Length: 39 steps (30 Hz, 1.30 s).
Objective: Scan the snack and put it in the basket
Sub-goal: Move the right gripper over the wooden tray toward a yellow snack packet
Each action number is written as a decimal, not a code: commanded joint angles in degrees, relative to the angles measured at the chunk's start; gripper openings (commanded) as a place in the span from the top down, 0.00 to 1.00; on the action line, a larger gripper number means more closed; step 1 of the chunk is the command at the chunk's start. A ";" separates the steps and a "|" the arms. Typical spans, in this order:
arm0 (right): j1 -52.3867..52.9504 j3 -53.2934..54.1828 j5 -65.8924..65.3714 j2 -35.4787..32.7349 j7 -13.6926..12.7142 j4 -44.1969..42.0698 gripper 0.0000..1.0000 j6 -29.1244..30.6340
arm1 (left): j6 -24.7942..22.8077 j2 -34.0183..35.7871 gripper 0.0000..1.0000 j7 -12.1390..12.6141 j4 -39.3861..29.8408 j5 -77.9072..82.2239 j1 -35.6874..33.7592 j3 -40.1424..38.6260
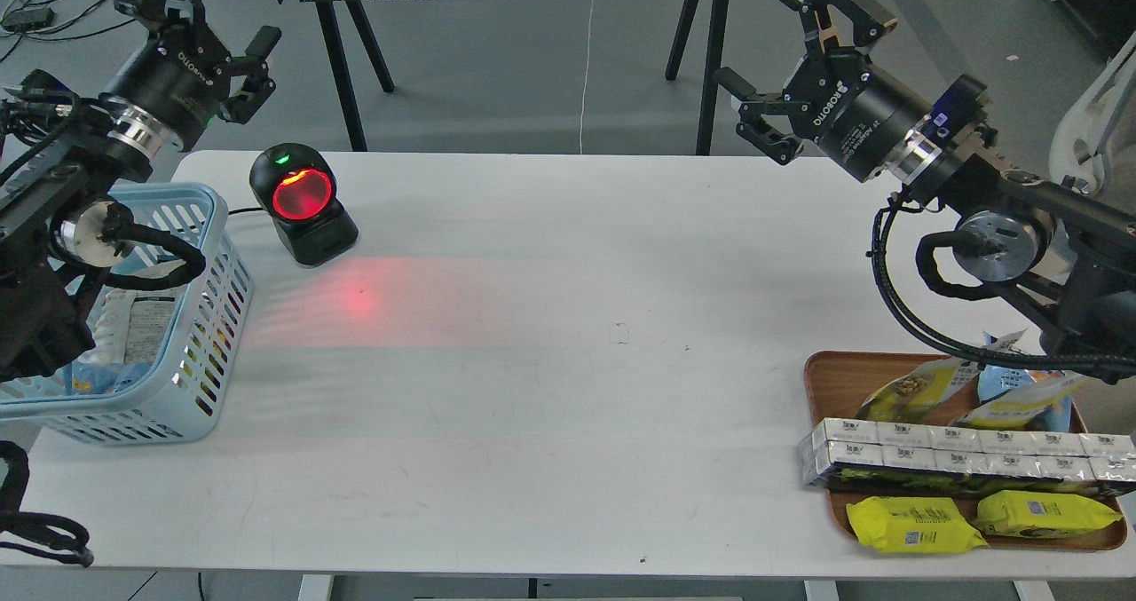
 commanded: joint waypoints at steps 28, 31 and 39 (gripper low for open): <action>31.74 -31.27 -54.28 -17.40 -0.01 5.84 0.03 0.00 | 0.00 -1.53 0.00 0.01 -0.27 -0.22 -3.77 -0.30; 36.58 -34.62 -66.84 -17.49 -0.01 9.97 0.03 0.00 | 0.00 -1.27 0.00 0.01 -0.27 -0.13 -3.95 -0.30; 41.95 -36.21 -100.16 -23.54 -0.01 25.16 0.03 0.00 | 0.00 -0.04 0.00 0.01 -0.18 0.14 -4.03 0.14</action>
